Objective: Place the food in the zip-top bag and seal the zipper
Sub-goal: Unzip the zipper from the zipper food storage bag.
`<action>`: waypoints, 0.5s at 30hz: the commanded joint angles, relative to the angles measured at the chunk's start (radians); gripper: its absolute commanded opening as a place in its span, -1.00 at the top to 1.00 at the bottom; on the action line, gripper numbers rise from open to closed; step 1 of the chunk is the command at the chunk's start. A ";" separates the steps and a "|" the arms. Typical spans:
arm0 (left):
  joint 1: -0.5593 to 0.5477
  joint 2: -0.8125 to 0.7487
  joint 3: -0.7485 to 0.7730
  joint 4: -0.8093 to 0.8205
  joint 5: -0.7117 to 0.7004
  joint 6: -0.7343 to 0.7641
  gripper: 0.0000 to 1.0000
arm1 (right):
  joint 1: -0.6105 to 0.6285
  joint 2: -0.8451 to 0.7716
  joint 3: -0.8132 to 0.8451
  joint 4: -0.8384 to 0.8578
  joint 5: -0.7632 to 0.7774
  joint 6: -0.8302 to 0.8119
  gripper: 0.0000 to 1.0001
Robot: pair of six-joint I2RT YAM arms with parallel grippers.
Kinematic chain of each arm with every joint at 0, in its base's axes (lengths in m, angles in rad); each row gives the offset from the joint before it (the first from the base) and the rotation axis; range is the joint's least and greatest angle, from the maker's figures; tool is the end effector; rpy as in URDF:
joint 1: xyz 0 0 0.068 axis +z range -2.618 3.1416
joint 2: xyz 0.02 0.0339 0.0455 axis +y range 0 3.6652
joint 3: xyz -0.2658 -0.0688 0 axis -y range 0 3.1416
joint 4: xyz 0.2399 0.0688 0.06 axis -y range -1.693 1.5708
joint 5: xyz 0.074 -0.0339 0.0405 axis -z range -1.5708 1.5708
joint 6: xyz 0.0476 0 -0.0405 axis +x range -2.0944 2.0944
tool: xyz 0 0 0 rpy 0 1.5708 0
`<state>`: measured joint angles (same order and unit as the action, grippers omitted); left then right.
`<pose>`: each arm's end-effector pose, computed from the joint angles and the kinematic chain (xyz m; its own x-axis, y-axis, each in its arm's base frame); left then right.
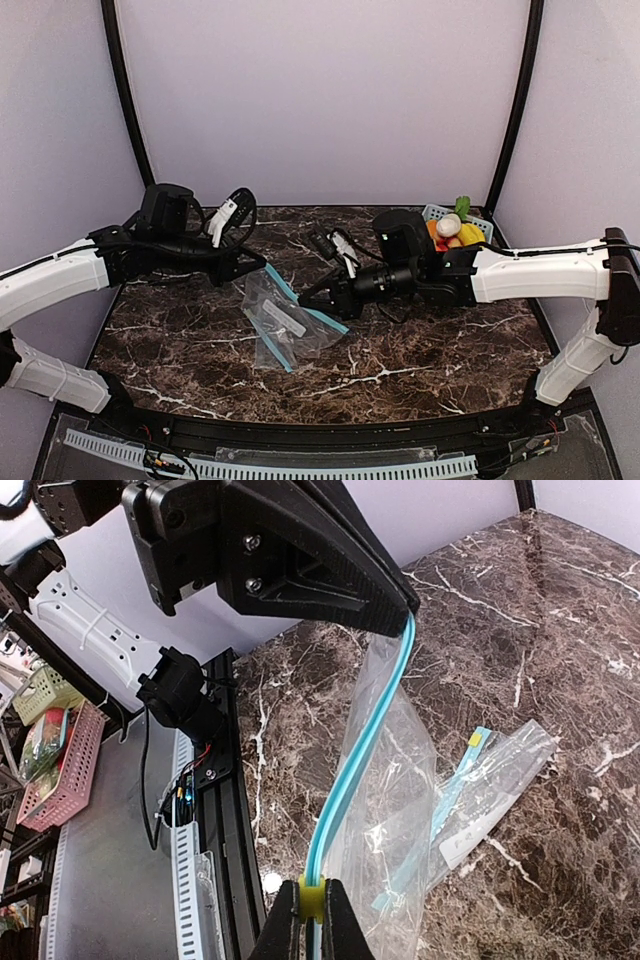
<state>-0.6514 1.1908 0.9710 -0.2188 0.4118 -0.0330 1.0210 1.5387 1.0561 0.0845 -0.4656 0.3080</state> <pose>0.2072 -0.1819 0.3166 -0.3654 0.2405 -0.8992 0.8322 0.5173 -0.1998 0.1695 0.3175 0.2758 -0.4895 -0.2804 -0.8257 -0.8707 0.2089 0.4453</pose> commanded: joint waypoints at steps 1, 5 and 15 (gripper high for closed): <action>0.033 -0.031 -0.009 0.016 -0.078 -0.011 0.99 | 0.006 -0.007 -0.020 -0.045 -0.018 -0.012 1.00; 0.045 -0.031 -0.011 0.012 -0.099 -0.017 0.99 | 0.006 -0.010 -0.024 -0.046 -0.016 -0.012 1.00; 0.078 -0.034 -0.009 0.010 -0.126 -0.030 0.99 | 0.006 -0.014 -0.033 -0.050 -0.011 -0.012 1.00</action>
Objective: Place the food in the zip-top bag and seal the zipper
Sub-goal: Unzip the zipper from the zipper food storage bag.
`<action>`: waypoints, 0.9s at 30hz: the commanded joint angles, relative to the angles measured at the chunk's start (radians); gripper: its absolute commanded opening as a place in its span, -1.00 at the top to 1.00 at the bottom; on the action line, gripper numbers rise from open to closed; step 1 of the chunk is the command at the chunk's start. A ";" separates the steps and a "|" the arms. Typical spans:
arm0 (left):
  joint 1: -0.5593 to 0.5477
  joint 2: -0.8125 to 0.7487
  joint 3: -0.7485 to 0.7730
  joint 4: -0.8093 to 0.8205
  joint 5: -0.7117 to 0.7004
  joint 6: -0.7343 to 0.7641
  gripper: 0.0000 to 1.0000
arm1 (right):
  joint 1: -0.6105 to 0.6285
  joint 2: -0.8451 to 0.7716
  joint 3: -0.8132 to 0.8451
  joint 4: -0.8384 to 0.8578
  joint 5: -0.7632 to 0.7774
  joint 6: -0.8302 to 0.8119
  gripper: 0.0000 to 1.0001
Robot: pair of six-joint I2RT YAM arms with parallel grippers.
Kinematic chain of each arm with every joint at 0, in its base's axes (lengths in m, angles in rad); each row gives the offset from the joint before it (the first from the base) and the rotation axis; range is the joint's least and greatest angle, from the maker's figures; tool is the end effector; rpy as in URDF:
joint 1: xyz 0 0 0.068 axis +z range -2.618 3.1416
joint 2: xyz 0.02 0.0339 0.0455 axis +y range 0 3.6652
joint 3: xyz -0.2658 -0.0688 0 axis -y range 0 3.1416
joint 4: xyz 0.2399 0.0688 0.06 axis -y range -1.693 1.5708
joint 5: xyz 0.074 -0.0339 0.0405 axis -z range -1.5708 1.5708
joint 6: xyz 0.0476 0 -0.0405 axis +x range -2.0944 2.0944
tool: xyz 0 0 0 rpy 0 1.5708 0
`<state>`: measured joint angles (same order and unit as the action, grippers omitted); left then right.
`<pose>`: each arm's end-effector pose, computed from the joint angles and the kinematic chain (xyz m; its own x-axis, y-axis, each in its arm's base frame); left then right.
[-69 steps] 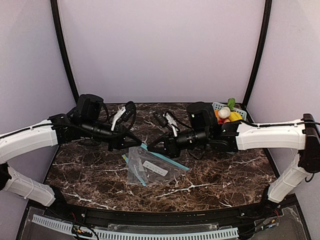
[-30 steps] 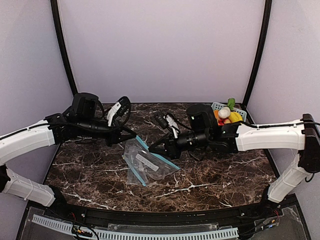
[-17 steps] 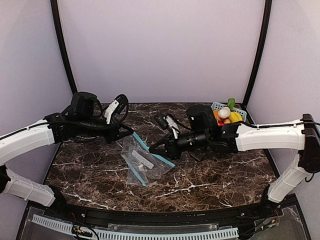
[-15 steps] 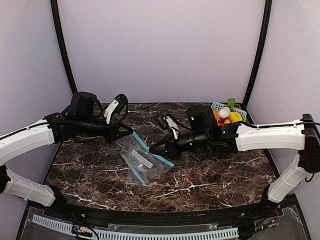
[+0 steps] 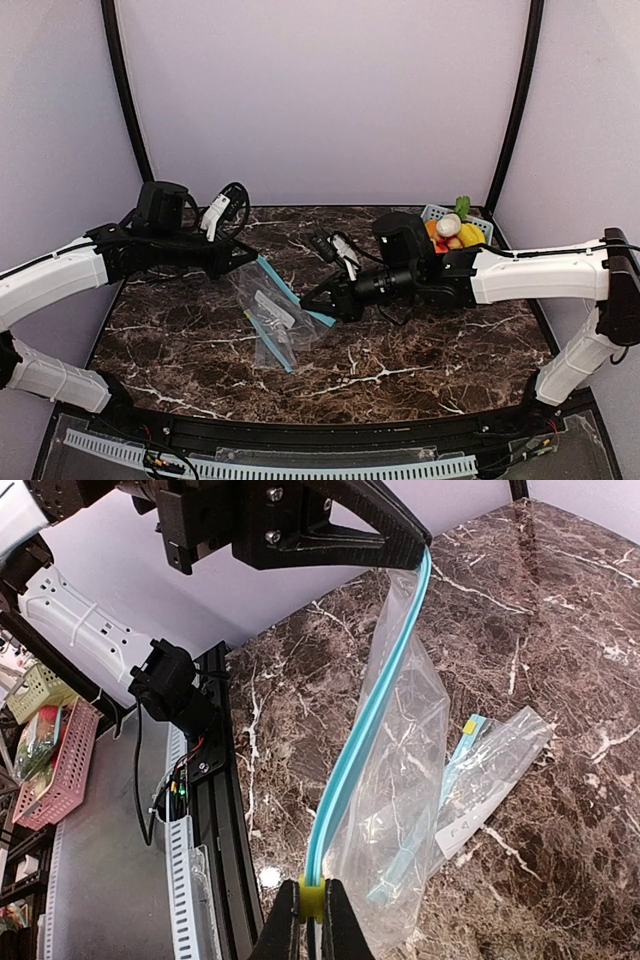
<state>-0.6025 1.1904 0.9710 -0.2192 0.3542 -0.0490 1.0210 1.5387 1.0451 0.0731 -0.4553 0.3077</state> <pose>0.2180 -0.1700 0.3163 -0.3882 0.2112 -0.8970 0.7722 0.6059 -0.1915 0.1691 0.3160 0.2707 -0.4987 -0.2932 -0.8156 -0.8651 0.2265 0.4476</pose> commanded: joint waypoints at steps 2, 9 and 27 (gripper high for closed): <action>0.036 -0.034 -0.011 0.011 -0.069 -0.017 0.99 | 0.006 -0.016 -0.022 -0.039 -0.022 -0.012 1.00; 0.057 -0.038 -0.014 0.016 -0.073 -0.027 0.99 | 0.006 -0.021 -0.025 -0.039 -0.016 -0.012 1.00; 0.103 -0.046 -0.017 0.020 -0.091 -0.047 0.99 | 0.005 -0.032 -0.037 -0.039 -0.010 -0.007 1.00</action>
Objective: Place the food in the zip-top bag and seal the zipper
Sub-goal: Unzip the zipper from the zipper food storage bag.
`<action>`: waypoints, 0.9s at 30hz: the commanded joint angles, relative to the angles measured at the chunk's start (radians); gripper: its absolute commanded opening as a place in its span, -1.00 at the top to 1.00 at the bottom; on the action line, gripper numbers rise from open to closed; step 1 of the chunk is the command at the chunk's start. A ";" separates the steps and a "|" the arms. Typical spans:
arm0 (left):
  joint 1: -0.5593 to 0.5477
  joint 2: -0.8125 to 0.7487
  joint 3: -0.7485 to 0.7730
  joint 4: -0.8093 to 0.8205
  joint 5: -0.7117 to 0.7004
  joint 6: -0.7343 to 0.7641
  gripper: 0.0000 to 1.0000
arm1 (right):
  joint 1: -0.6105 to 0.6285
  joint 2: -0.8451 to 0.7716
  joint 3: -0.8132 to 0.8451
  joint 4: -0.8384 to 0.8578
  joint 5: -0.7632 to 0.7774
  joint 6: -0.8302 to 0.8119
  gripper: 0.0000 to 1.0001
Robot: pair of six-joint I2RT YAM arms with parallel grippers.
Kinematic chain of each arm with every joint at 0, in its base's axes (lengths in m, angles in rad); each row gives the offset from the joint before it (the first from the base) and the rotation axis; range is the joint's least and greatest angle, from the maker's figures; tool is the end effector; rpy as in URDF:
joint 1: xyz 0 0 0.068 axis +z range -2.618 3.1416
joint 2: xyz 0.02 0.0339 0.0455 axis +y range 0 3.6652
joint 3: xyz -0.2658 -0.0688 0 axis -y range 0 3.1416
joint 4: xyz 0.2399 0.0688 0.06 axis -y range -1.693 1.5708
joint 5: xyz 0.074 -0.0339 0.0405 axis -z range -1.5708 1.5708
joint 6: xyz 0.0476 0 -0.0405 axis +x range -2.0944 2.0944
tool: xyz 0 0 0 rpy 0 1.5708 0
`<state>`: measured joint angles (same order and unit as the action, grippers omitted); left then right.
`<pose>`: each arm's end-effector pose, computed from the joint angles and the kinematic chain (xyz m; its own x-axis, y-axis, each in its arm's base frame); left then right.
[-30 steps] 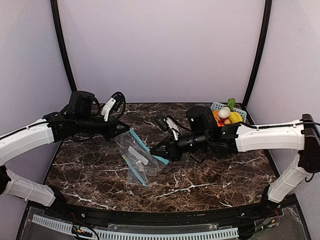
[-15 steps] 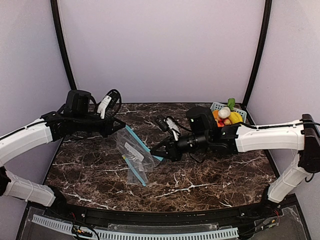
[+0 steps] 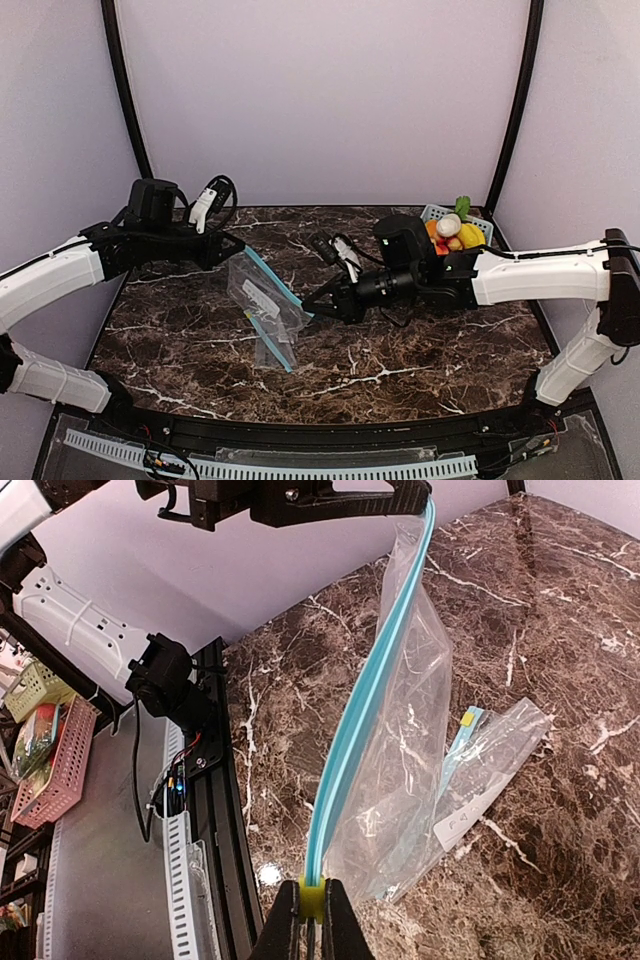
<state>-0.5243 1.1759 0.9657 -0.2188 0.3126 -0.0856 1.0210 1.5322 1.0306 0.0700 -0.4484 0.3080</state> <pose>0.2293 -0.1495 0.3178 -0.4202 0.1490 -0.8951 0.6850 0.6990 -0.2052 0.1680 0.3136 0.2675 -0.5036 -0.2989 -0.8106 -0.8620 0.2369 0.4482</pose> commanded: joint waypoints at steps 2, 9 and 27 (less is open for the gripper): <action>0.028 -0.033 -0.013 0.019 -0.049 -0.012 0.99 | 0.006 -0.024 -0.023 -0.036 -0.018 -0.007 1.00; 0.036 -0.035 -0.013 0.019 -0.050 -0.014 0.99 | 0.005 -0.027 -0.027 -0.036 -0.017 -0.004 1.00; -0.033 0.050 -0.007 0.078 0.444 0.036 0.99 | -0.007 -0.089 -0.030 -0.031 0.001 0.049 0.24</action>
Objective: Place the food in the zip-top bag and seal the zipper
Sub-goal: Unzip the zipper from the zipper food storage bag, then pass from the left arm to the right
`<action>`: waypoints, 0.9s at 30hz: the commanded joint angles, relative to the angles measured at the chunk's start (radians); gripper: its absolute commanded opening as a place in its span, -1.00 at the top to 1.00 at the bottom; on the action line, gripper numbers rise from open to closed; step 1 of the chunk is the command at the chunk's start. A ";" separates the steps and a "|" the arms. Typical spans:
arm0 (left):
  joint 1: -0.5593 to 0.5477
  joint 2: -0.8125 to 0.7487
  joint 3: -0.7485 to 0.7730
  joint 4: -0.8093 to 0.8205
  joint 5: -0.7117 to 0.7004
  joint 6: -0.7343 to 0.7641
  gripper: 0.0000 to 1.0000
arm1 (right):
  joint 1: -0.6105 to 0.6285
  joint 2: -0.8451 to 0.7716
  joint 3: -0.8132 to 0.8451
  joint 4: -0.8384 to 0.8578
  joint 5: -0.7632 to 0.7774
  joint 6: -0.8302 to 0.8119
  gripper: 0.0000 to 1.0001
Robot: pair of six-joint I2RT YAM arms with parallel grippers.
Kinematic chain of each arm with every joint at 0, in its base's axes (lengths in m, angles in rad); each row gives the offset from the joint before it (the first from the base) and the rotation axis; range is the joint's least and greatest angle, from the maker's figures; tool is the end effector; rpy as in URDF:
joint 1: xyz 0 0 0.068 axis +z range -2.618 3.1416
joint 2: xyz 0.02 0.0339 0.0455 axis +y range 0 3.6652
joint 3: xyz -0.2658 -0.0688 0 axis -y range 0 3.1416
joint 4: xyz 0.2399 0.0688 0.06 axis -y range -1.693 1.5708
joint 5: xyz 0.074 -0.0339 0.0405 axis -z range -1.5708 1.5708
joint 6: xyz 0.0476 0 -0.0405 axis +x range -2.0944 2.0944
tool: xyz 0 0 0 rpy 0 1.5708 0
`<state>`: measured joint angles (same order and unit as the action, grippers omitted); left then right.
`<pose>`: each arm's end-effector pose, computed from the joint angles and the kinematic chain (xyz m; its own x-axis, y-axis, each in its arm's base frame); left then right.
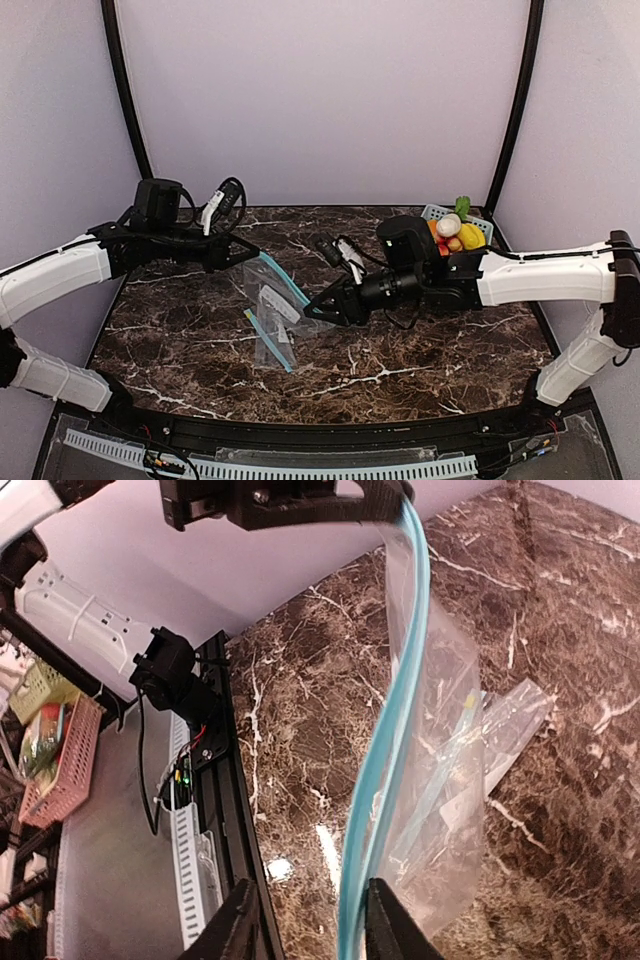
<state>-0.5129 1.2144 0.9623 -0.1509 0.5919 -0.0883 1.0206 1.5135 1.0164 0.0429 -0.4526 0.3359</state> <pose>0.2300 -0.1600 0.3163 -0.4157 0.1501 -0.8970 0.8210 0.4864 -0.2991 0.1648 0.3086 0.2660 -0.5370 -0.3085 -0.7851 -0.8421 0.2510 0.4773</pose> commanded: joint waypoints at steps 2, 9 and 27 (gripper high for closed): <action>-0.075 0.011 0.000 -0.006 0.182 0.065 0.99 | -0.009 -0.098 -0.024 -0.011 0.025 0.022 -0.02; -0.167 0.021 0.018 -0.072 0.204 0.152 0.99 | -0.017 -0.174 -0.042 -0.091 0.098 -0.003 -0.36; -0.188 0.025 0.016 -0.081 0.228 0.170 0.99 | -0.042 -0.179 -0.077 -0.204 0.141 -0.046 -0.34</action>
<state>-0.6941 1.2358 0.9627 -0.2111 0.7929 0.0673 0.9863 1.3342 0.9432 -0.1612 -0.3138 0.3042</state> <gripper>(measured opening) 0.010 0.673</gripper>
